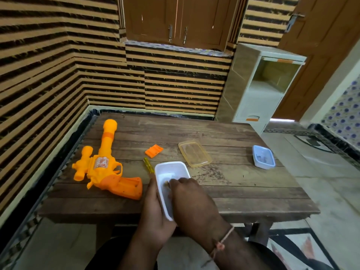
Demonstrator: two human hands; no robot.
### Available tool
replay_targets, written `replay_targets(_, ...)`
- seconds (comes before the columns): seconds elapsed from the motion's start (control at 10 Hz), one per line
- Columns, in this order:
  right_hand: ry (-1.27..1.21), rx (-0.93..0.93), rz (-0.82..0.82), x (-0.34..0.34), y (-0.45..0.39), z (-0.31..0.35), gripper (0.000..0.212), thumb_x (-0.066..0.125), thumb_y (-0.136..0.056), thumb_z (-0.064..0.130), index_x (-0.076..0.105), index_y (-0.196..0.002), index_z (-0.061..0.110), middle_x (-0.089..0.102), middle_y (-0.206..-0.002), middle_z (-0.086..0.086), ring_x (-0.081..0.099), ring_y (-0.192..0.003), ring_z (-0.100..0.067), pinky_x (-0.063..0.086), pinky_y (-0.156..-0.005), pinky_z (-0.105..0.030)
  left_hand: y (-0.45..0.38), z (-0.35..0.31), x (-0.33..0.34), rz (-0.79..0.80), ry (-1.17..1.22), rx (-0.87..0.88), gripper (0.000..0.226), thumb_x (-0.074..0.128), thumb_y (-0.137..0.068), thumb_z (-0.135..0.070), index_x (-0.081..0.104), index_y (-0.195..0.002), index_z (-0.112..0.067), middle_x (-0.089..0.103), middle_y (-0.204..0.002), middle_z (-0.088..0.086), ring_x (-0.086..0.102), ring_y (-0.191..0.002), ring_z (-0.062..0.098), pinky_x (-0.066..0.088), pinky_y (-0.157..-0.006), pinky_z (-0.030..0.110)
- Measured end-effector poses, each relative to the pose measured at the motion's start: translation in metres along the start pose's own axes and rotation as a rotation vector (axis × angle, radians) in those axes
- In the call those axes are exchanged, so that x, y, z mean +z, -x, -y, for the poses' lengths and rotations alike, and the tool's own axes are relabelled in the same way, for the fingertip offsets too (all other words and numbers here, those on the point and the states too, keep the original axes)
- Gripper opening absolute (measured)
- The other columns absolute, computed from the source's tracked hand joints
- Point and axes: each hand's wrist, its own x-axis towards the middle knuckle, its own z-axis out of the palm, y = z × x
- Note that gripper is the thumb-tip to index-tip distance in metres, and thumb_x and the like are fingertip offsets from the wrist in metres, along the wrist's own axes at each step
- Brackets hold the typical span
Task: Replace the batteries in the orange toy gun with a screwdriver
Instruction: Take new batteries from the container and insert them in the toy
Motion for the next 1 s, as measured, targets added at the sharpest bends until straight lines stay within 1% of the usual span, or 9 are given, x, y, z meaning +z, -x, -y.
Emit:
replay_targets(0.1, -0.006, -0.027, 0.048, 0.0, 0.003, 0.0, 0.021, 0.046, -0.095, 0.021, 0.054, -0.111, 0.01, 0.058, -0.112, -0.014, 0.053, -0.105, -0.031, 0.044, -0.083, -0.04, -0.001, 0.002, 0.002, -0.004, -0.006, 0.002, 0.054, 0.046, -0.095, -0.055, 0.075, -0.11, -0.013, 0.07, -0.109, 0.015, 0.062, -0.11, 0.033, 0.037, -0.111, 0.048)
replay_targets(0.3, 0.027, -0.106, 0.103, 0.002, 0.004, 0.005, 0.024, 0.046, -0.091, 0.017, 0.05, -0.113, 0.009, 0.051, -0.115, -0.016, 0.052, -0.103, -0.035, 0.044, -0.083, -0.043, 0.001, -0.003, 0.002, -0.01, 0.018, 0.014, 0.051, 0.048, -0.094, -0.056, 0.073, -0.113, -0.016, 0.071, -0.102, 0.013, 0.065, -0.104, 0.034, 0.038, -0.111, 0.051)
replay_targets(0.4, -0.018, -0.218, 0.024, 0.008, 0.004, 0.003, 0.016, 0.043, -0.09, 0.023, 0.052, -0.099, 0.013, 0.055, -0.101, -0.012, 0.054, -0.092, -0.034, 0.044, -0.076, -0.044, 0.005, -0.006, 0.003, -0.008, 0.027, 0.041, 0.051, 0.043, -0.096, -0.056, 0.076, -0.095, -0.017, 0.069, -0.084, 0.011, 0.069, -0.083, 0.03, 0.042, -0.101, 0.047)
replay_targets(0.5, -0.089, -0.323, -0.016, 0.012, 0.003, -0.005, 0.027, 0.03, -0.089, 0.034, 0.051, -0.084, 0.017, 0.056, -0.083, -0.006, 0.054, -0.079, -0.028, 0.044, -0.072, -0.044, 0.007, -0.008, 0.003, -0.023, -0.005, 0.085, 0.05, 0.041, -0.095, -0.056, 0.07, -0.093, -0.015, 0.066, -0.079, 0.011, 0.068, -0.077, 0.028, 0.043, -0.096, 0.046)
replay_targets(0.6, -0.071, -0.403, -0.017, 0.011, 0.005, -0.013, 0.025, 0.037, -0.089, 0.039, 0.049, -0.078, 0.02, 0.055, -0.078, -0.001, 0.051, -0.075, -0.023, 0.04, -0.071, -0.039, 0.011, -0.011, 0.005, -0.106, -0.144, 0.094, 0.048, 0.037, -0.098, -0.052, 0.064, -0.089, -0.013, 0.065, -0.069, 0.01, 0.068, -0.064, 0.024, 0.055, -0.076, 0.036)
replay_targets(0.7, -0.016, -0.422, -0.023, 0.01, 0.007, -0.014, 0.032, 0.045, -0.085, 0.051, 0.046, -0.072, 0.022, 0.056, -0.073, 0.001, 0.051, -0.071, -0.021, 0.038, -0.064, -0.034, 0.016, -0.011, 0.006, -0.162, -0.216, -0.002, 0.049, 0.033, -0.101, -0.053, 0.054, -0.077, -0.016, 0.058, -0.046, -0.001, 0.056, -0.035, 0.012, 0.046, -0.038, 0.017)
replay_targets(0.8, -0.034, -0.378, 0.003, 0.004, 0.001, -0.015, 0.042, 0.048, -0.084, 0.059, 0.04, -0.065, 0.023, 0.054, -0.065, -0.001, 0.045, -0.061, -0.022, 0.035, -0.055, -0.03, 0.016, -0.008, 0.01, -0.228, -0.2, -0.009, 0.045, 0.032, -0.105, -0.042, 0.054, -0.076, -0.015, 0.059, -0.048, -0.003, 0.056, -0.036, 0.01, 0.043, -0.037, 0.013)
replay_targets(0.9, -0.094, -0.363, -0.002, 0.0, -0.005, -0.018, 0.053, 0.05, -0.086, 0.067, 0.04, -0.06, 0.022, 0.05, -0.058, 0.0, 0.039, -0.056, -0.017, 0.026, -0.053, -0.029, -0.003, -0.001, -0.009, -0.137, -0.144, 0.004, 0.037, 0.027, -0.105, -0.005, 0.057, -0.083, -0.011, 0.06, -0.068, 0.004, 0.061, -0.047, 0.01, 0.049, -0.045, 0.015)
replay_targets(1.0, -0.122, -0.362, -0.035, 0.001, -0.006, -0.018, 0.059, 0.051, -0.084, 0.07, 0.04, -0.057, 0.019, 0.043, -0.053, 0.002, 0.037, -0.051, -0.016, 0.025, -0.052, -0.029, 0.008, 0.0, 0.0, -0.048, -0.126, 0.083, 0.027, 0.037, -0.097, -0.007, 0.06, -0.083, -0.005, 0.056, -0.073, 0.014, 0.065, -0.058, 0.019, 0.055, -0.059, 0.026)
